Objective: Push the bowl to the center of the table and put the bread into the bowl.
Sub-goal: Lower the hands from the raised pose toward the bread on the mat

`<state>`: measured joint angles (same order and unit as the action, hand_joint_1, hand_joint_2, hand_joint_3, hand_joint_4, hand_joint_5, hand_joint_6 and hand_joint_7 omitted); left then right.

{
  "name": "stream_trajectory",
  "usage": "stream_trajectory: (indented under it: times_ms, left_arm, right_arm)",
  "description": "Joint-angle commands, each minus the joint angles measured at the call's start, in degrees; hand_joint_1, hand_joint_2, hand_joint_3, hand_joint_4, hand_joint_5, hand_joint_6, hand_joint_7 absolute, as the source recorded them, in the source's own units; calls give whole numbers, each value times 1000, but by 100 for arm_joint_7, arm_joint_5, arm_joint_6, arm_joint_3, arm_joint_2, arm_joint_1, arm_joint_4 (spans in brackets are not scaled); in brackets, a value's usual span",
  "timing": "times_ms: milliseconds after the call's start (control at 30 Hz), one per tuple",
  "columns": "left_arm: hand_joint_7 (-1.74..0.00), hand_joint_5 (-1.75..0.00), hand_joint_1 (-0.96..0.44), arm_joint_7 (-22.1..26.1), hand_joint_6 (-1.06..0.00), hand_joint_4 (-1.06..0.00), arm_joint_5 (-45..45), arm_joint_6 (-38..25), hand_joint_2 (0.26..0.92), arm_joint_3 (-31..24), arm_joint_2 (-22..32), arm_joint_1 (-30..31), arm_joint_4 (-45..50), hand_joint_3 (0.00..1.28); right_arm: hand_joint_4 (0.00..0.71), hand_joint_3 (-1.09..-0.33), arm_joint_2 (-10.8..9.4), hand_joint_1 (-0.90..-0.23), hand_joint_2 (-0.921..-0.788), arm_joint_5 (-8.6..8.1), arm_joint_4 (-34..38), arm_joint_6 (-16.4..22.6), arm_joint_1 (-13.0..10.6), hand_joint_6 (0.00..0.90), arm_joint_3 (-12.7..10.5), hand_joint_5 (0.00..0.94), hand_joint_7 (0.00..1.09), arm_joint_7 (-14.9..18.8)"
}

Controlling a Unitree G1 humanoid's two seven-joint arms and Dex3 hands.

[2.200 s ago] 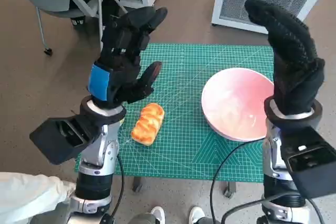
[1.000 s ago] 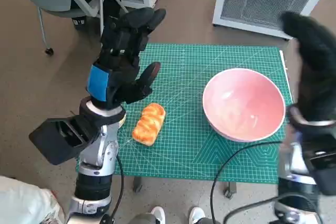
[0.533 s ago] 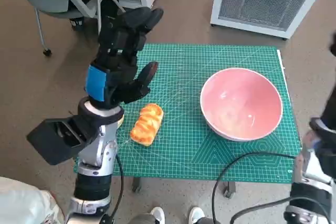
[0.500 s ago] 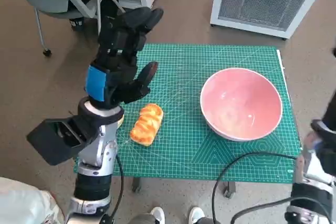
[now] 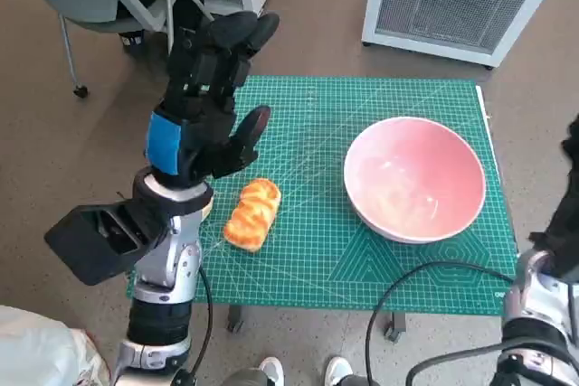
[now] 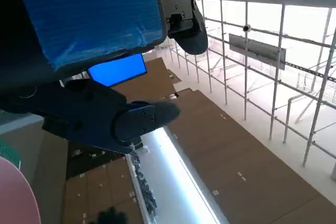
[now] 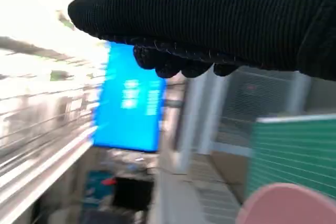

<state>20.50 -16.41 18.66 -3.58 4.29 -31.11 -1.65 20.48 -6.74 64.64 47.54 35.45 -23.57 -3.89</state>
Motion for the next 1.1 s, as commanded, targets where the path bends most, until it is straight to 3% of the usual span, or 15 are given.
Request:
stream_trajectory:
  times_ms: [33, 600, 1100]
  left_arm:
    - [-886, -621, -405, -29, 1, 1, 11, 10, 885, -58, 61, 71, 58, 541]
    - [-894, -629, -441, -75, 1, 1, -26, -186, 891, -137, 165, 207, 352, 519]
    - [-893, -628, -419, -171, 1, 1, 66, -217, 899, -152, 267, 322, 506, 502]
  right_arm:
    - [307, -782, -145, -500, -921, -156, 440, -376, 84, 118, -21, 0, 452, 154]
    - [274, -804, -576, -452, -921, -277, 934, -1460, 323, 89, 17, 1, 453, 474]
    - [288, -825, -999, -436, -921, -248, 1044, -1982, 693, 85, 26, 12, 471, 443]
